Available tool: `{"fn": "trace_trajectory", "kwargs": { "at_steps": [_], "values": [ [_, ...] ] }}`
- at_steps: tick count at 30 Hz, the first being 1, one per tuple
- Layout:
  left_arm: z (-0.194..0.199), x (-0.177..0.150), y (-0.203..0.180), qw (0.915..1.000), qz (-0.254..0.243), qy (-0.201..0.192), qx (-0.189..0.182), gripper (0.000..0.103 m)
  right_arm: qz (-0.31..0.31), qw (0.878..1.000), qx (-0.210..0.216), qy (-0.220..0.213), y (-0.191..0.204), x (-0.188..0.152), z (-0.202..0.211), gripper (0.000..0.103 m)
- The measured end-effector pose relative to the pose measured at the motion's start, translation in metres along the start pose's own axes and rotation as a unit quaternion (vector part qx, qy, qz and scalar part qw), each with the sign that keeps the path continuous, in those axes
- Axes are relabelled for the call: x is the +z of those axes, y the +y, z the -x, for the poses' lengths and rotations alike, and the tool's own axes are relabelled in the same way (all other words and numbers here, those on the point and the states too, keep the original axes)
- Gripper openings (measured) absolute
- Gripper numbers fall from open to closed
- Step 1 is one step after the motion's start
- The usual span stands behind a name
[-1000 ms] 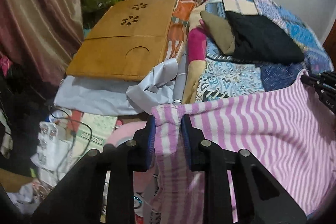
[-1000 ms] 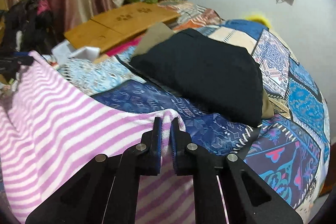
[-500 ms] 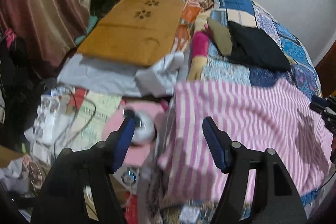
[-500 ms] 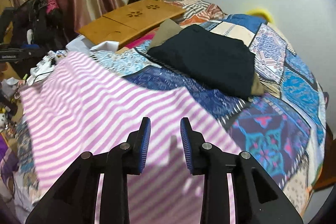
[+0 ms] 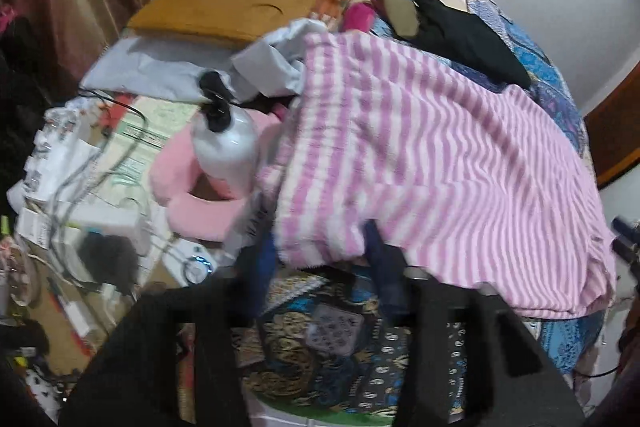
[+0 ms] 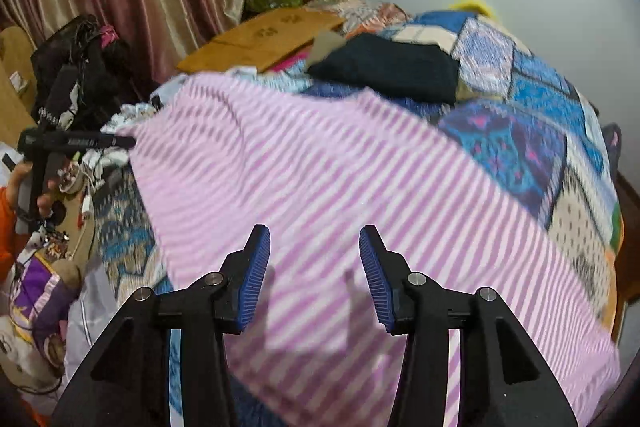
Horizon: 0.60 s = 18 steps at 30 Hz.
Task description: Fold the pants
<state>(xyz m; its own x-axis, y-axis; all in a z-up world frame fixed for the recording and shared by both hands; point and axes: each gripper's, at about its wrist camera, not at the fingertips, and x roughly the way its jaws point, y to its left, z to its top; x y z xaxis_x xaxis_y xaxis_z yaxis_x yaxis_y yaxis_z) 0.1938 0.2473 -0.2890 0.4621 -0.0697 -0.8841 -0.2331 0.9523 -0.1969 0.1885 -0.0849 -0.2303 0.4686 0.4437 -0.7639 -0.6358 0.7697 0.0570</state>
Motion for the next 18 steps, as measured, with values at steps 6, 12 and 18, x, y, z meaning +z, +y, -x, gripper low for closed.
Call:
{"fn": "trace_trajectory", "kwargs": {
  "at_steps": [6, 12, 18],
  "values": [
    [0.030, 0.008, -0.019, 0.9937, -0.049, -0.073, 0.069, 0.031, -0.045, 0.998, 0.008, 0.044, -0.006, -0.034, -0.012, 0.043],
    [0.004, 0.011, -0.014, 0.9897, -0.085, -0.040, 0.108, 0.034, -0.039, 0.998, -0.003, 0.041, -0.003, -0.050, -0.009, 0.043],
    [-0.003, -0.007, 0.000, 0.9915, -0.060, -0.022, 0.114, 0.050, -0.060, 0.998, -0.004, 0.033, -0.014, -0.067, 0.008, 0.043]
  ]
}}
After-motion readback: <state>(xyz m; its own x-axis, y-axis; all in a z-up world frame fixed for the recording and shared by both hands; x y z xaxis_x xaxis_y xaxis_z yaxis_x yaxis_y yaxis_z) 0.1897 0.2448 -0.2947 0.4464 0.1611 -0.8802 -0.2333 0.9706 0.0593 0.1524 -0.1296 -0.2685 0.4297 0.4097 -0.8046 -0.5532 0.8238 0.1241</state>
